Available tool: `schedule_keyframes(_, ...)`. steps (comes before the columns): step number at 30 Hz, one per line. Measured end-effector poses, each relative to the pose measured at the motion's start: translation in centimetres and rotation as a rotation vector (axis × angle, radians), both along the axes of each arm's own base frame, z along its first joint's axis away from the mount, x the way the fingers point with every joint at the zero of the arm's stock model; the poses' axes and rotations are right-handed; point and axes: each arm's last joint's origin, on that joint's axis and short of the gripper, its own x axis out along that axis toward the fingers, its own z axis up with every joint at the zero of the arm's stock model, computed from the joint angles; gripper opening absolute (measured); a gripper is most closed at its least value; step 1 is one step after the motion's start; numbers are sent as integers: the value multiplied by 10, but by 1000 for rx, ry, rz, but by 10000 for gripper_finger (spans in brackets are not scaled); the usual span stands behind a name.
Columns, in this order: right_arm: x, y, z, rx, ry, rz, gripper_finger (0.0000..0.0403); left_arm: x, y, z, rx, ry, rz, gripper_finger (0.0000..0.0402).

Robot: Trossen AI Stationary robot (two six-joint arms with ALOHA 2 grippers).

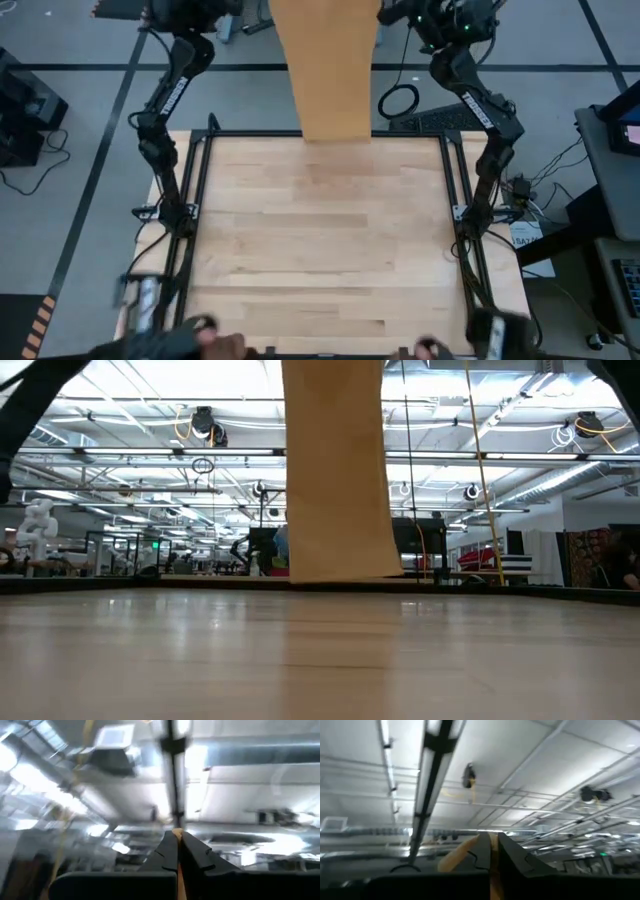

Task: Roll towel
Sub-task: Roll the yellow towel

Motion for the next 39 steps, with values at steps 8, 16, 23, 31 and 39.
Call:
schedule_keyframes(8,-20,42,10,164,226,182,4,-14,-31,11,-53,296,-364,3)
schedule_keyframes(16,-15,58,-30,553,615,314,4,6,-45,-14,-333,691,-708,3)
schedule_keyframes(23,-9,79,-67,779,942,389,4,-7,-77,-66,-535,1000,-541,3)
schedule_keyframes(31,-4,112,-86,838,1180,473,4,-12,-137,-74,-447,1214,-549,3)
schedule_keyframes(39,0,156,-98,857,1380,560,4,3,-182,-85,-350,1365,-544,3)
